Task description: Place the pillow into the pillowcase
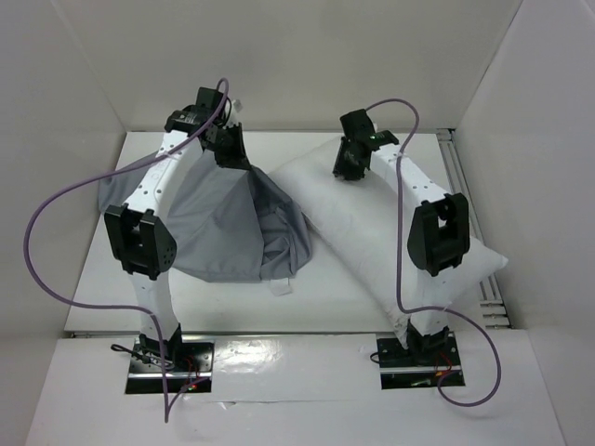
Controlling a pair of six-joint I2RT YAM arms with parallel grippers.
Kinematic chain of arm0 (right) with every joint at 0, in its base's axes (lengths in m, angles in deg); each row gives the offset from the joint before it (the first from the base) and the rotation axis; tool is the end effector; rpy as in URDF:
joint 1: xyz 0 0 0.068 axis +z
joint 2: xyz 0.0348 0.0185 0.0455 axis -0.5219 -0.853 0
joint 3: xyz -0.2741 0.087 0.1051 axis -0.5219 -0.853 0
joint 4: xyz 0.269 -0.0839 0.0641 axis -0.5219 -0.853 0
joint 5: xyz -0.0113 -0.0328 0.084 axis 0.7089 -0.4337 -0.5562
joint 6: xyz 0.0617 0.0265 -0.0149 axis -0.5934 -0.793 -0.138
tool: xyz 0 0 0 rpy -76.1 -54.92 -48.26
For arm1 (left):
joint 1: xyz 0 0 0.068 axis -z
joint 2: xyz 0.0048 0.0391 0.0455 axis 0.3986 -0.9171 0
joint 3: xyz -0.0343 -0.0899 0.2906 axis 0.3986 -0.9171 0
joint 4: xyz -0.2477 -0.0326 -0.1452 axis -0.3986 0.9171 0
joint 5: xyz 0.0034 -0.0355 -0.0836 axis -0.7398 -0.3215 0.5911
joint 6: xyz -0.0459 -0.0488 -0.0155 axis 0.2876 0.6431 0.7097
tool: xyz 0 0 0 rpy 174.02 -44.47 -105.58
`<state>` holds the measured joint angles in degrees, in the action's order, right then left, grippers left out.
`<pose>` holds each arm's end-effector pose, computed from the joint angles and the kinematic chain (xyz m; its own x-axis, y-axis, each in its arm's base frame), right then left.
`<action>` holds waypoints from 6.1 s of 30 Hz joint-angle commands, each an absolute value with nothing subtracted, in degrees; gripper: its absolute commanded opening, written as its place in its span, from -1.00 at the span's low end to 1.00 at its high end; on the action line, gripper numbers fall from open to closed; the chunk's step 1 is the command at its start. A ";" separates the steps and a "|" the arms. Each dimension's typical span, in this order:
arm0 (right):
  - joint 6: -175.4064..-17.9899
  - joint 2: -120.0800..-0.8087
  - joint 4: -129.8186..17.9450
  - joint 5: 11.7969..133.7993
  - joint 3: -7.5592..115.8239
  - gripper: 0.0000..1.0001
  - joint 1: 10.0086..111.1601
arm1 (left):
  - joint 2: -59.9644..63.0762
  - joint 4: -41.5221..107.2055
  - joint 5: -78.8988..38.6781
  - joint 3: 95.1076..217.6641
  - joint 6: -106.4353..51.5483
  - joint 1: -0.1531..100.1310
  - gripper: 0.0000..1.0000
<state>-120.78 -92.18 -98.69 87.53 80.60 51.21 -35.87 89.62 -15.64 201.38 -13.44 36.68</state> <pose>0.4653 0.1599 0.2919 -0.7911 0.2574 -0.5548 0.1621 0.9629 0.2157 0.4708 -0.1229 0.3703 -0.8313 -0.2378 -0.5023 0.0006 0.9034 -0.4287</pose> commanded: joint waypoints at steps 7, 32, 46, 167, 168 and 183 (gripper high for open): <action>-119.69 -76.59 -86.47 84.67 76.86 -1.00 49.22 | -31.06 90.76 -15.80 201.63 -15.38 36.32 -1.00; -86.28 -48.09 -100.95 28.39 53.21 -1.00 54.65 | -42.74 90.76 -13.43 213.14 -15.30 34.21 -1.00; -89.27 -59.25 -100.87 43.26 49.07 -1.00 74.78 | -40.11 85.48 -9.48 216.59 -10.80 28.68 -1.00; -108.00 -71.90 -103.42 68.93 69.19 -1.00 81.91 | -24.82 86.27 -5.08 185.39 -14.76 24.54 -1.00; -107.38 -73.30 -103.42 68.93 70.25 -1.00 81.91 | -24.29 86.27 -5.08 184.86 -15.46 25.15 -1.00; -96.57 -89.49 -112.65 62.34 98.19 -1.00 75.06 | -6.71 90.05 -14.48 167.46 -18.37 31.04 -1.00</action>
